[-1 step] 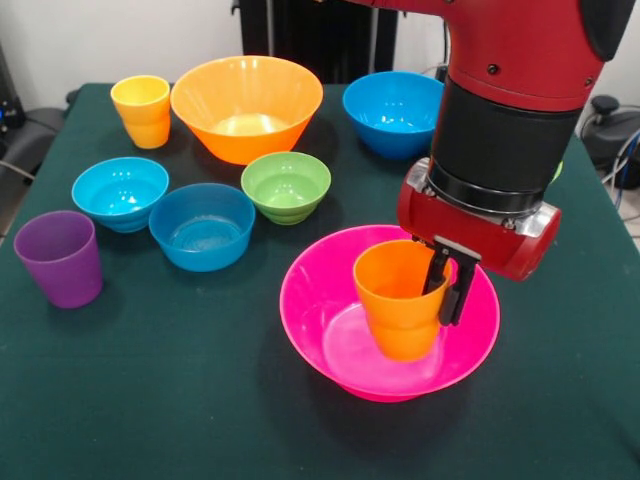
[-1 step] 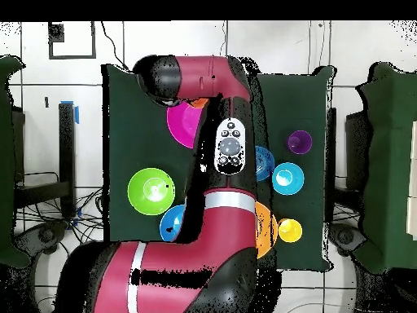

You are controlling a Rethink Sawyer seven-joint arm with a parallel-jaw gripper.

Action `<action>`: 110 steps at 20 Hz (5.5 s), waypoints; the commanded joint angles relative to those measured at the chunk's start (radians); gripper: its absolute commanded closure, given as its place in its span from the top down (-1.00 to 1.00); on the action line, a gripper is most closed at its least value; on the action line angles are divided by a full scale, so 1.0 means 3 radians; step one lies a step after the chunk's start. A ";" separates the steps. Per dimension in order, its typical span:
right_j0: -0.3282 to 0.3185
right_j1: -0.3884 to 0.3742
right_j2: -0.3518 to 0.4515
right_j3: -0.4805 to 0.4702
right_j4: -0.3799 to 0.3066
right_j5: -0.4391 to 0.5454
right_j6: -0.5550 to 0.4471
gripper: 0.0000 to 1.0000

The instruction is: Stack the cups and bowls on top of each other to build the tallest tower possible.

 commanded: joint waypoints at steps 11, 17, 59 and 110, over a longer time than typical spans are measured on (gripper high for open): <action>-0.0089 -0.0120 0.0380 0.0546 -0.0134 0.0091 -0.0760 -1.00; -0.0089 -0.0082 0.0418 0.0595 -0.0110 0.0114 -0.0737 -1.00; -0.0263 -0.0095 0.0580 0.0656 -0.0178 0.0024 -0.0773 -1.00; -0.0274 -0.0169 0.0562 0.0811 -0.0192 -0.0245 -0.0602 -1.00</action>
